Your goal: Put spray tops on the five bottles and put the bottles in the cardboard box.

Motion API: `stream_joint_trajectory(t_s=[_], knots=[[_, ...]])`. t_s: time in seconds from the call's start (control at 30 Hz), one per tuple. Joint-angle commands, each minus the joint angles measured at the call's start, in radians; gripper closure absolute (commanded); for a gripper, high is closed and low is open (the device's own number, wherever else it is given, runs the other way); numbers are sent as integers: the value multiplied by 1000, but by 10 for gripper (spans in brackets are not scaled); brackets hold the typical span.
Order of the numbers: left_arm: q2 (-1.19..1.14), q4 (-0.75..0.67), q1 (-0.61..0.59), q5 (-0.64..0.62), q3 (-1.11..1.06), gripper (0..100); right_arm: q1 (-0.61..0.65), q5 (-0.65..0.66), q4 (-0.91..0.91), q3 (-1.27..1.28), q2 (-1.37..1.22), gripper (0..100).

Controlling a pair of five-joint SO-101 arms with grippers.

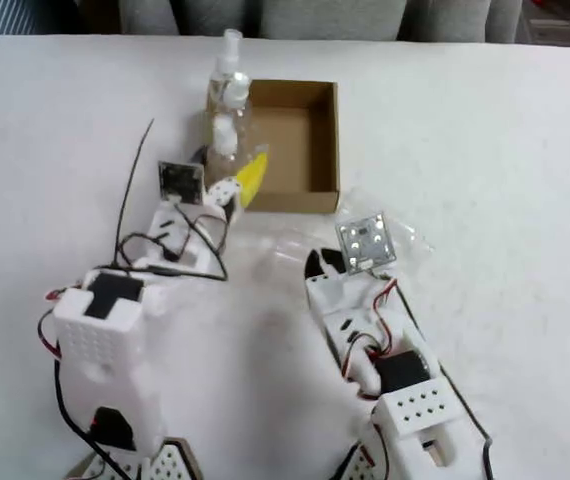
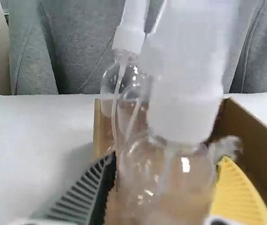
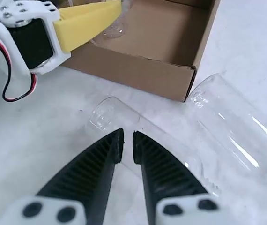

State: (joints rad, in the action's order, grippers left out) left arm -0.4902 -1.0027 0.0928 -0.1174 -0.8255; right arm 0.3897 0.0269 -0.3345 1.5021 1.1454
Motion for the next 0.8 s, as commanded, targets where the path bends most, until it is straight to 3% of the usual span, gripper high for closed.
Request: stream_joint_trajectory(t_s=[0.0,0.3,0.77], knots=[[54,-6,-36,-25,5,671,7,14,18,-9,8,982],[62,-11,-39,-25,-6,669,7,14,18,-8,8,981],[320,-8,-81,-25,-269,671,7,14,18,-8,8,981]])
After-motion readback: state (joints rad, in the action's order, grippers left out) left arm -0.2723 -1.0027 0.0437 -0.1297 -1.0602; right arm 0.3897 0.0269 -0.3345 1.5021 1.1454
